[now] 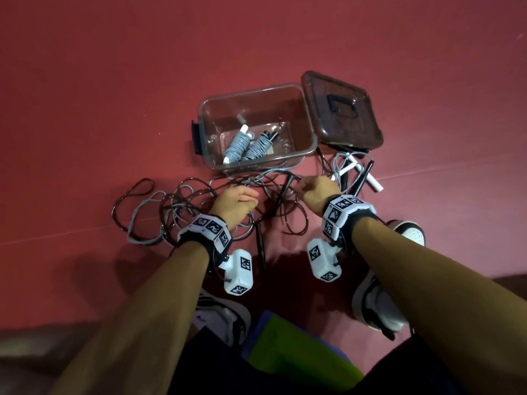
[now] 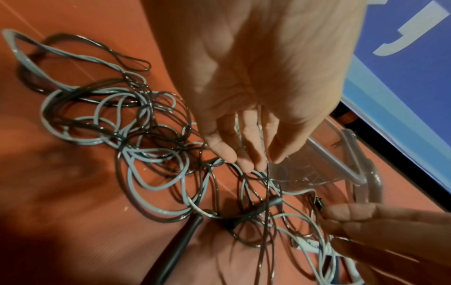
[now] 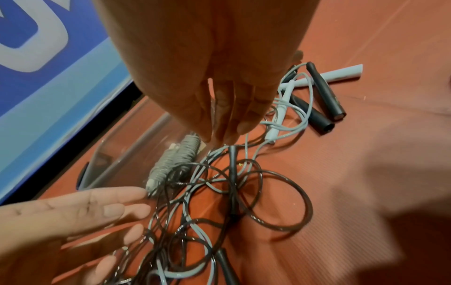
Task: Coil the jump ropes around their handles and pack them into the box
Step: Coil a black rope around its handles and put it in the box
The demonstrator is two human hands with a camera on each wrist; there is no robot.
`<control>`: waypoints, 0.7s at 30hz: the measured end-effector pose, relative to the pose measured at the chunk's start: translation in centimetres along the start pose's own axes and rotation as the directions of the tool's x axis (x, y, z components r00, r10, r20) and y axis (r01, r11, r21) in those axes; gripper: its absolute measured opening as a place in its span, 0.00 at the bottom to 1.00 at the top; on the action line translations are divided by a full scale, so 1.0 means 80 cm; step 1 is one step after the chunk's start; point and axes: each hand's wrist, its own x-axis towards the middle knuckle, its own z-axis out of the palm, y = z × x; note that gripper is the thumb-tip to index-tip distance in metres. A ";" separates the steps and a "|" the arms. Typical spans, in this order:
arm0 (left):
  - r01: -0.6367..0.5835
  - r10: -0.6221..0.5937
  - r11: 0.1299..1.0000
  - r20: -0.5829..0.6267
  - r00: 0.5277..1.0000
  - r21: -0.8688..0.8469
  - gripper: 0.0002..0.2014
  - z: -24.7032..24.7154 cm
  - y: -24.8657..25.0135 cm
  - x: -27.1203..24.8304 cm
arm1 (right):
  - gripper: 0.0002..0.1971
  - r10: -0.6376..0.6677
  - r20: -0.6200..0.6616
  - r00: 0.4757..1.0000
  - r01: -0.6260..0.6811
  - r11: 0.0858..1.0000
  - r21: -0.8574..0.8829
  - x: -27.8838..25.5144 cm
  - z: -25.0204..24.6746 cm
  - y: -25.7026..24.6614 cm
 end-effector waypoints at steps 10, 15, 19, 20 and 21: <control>0.106 -0.105 0.994 0.035 0.994 -0.036 0.08 0.031 -0.043 0.000 | 0.11 -0.005 0.105 0.994 0.019 0.990 -0.138 -0.005 0.048 0.010; 0.146 -0.142 0.988 0.069 0.987 -0.051 0.10 0.045 -0.054 0.017 | 0.12 0.030 0.107 0.994 -0.012 0.986 -0.164 0.008 0.061 0.007; 0.189 -0.188 0.982 0.082 0.979 -0.011 0.12 0.054 -0.064 0.030 | 0.21 0.030 0.123 0.992 -0.011 0.988 -0.153 0.017 0.072 0.014; 0.212 -0.210 0.977 0.084 0.974 -0.007 0.13 0.057 -0.067 0.032 | 0.24 0.018 0.106 0.994 -0.002 0.989 -0.148 0.021 0.075 0.016; 0.234 -0.233 0.972 0.083 0.969 -0.001 0.14 0.060 -0.070 0.034 | 0.26 0.018 0.099 0.995 -0.004 0.990 -0.143 0.023 0.077 0.016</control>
